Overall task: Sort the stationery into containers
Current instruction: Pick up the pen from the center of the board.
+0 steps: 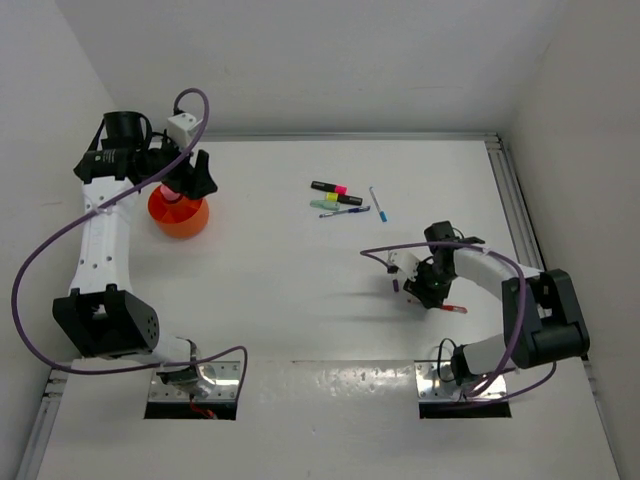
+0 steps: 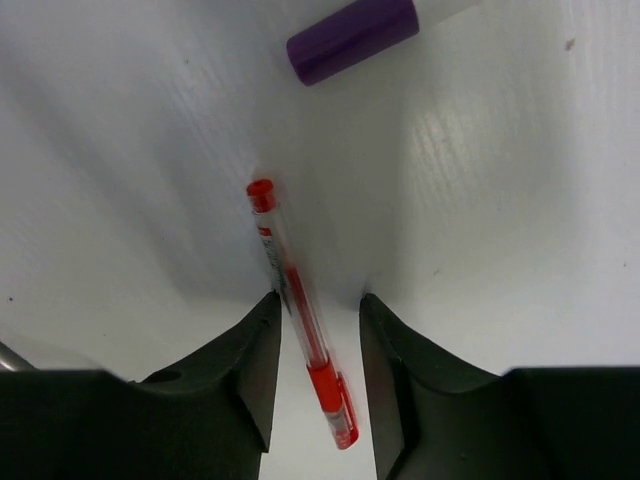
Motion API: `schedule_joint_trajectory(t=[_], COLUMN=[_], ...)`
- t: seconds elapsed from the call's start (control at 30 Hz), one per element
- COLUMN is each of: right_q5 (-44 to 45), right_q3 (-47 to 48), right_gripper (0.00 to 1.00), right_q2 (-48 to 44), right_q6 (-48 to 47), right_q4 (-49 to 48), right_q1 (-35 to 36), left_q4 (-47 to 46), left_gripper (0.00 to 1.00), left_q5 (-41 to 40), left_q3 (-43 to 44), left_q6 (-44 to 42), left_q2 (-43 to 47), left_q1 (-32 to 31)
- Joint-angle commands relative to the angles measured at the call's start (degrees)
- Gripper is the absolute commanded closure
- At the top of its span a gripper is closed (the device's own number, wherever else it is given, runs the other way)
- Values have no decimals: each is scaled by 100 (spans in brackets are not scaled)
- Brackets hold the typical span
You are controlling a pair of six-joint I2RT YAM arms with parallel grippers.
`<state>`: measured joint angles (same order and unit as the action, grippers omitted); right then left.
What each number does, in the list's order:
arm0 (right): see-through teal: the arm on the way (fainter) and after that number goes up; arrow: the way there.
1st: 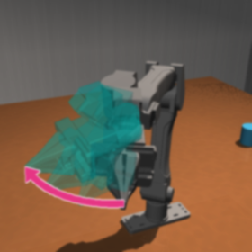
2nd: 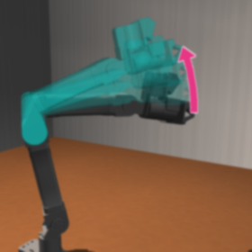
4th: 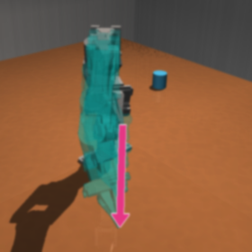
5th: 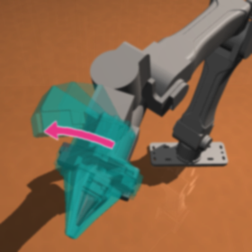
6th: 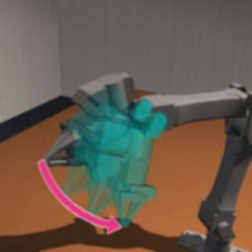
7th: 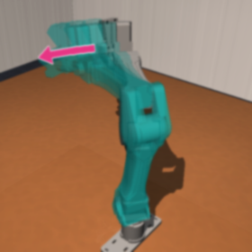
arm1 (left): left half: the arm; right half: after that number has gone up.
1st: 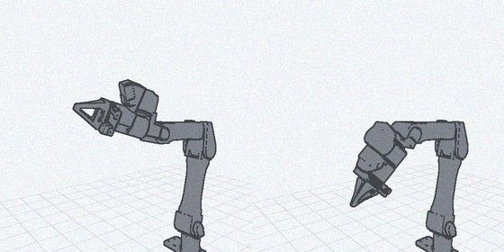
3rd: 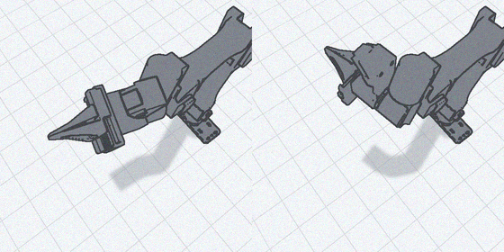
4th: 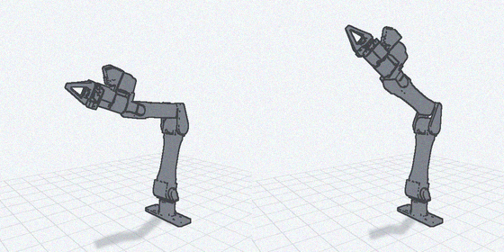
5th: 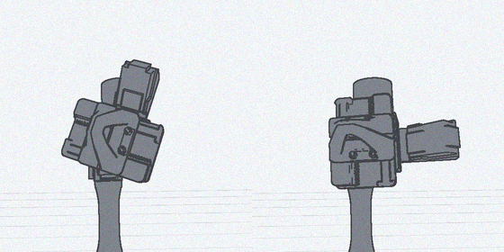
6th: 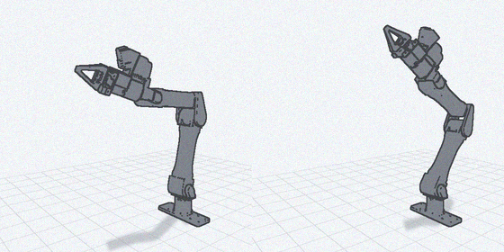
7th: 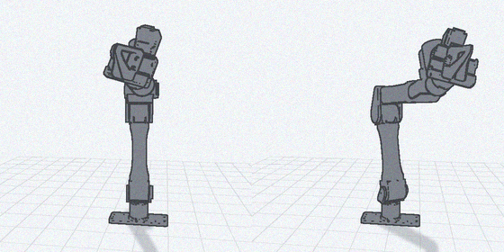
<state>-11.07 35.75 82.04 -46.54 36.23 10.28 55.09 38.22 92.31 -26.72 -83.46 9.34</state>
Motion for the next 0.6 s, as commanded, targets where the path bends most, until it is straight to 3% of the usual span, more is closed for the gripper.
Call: schedule_joint_trajectory(t=[0.0,0.17,0.2,0.3,0.57], right_q5=[105,289,316,124,-1308], right_q3=[-164,-481,-472,-122,2505], right_gripper=[63,75,85,100,100], right_q2=[67,-21,-30,-188,-689], right_q6=[-39,31,66,329,1586], right_q4=[-414,-828,-828,-181,1614], right_q1=[122,334,404,501,510], left_q4=[-262,-376,-385,-420,-867], left_gripper=[28,28,28,28,29], left_q5=[177,212,212,318,1301], left_q3=[-73,-214,-222,-310,-767], left_q6=[0,0,0,-44,166], left_q2=[348,444,445,541,972], left_q1=[-47,-29,-38,23,164])
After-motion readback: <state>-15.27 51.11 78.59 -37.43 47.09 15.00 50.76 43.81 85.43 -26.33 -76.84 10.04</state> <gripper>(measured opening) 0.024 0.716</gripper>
